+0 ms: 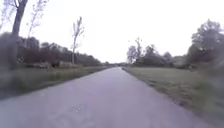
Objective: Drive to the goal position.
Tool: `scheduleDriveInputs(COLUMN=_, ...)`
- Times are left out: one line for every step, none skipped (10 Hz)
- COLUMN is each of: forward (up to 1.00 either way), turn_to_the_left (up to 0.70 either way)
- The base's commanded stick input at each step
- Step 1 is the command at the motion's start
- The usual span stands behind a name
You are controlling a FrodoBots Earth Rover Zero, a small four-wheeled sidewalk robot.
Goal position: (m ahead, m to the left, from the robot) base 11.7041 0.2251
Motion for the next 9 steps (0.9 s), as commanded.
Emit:
scheduleDriveInputs(forward=1.0, turn_to_the_left=0.0)
scheduleDriveInputs(forward=1.0, turn_to_the_left=0.0)
scheduleDriveInputs(forward=1.0, turn_to_the_left=0.0)
scheduleDriveInputs(forward=1.0, turn_to_the_left=0.0)
scheduleDriveInputs(forward=1.0, turn_to_the_left=0.0)
scheduleDriveInputs(forward=1.0, turn_to_the_left=0.0)
scheduleDriveInputs(forward=1.0, turn_to_the_left=0.0)
scheduleDriveInputs(forward=1.0, turn_to_the_left=0.0)
scheduleDriveInputs(forward=1.0, turn_to_the_left=0.0)
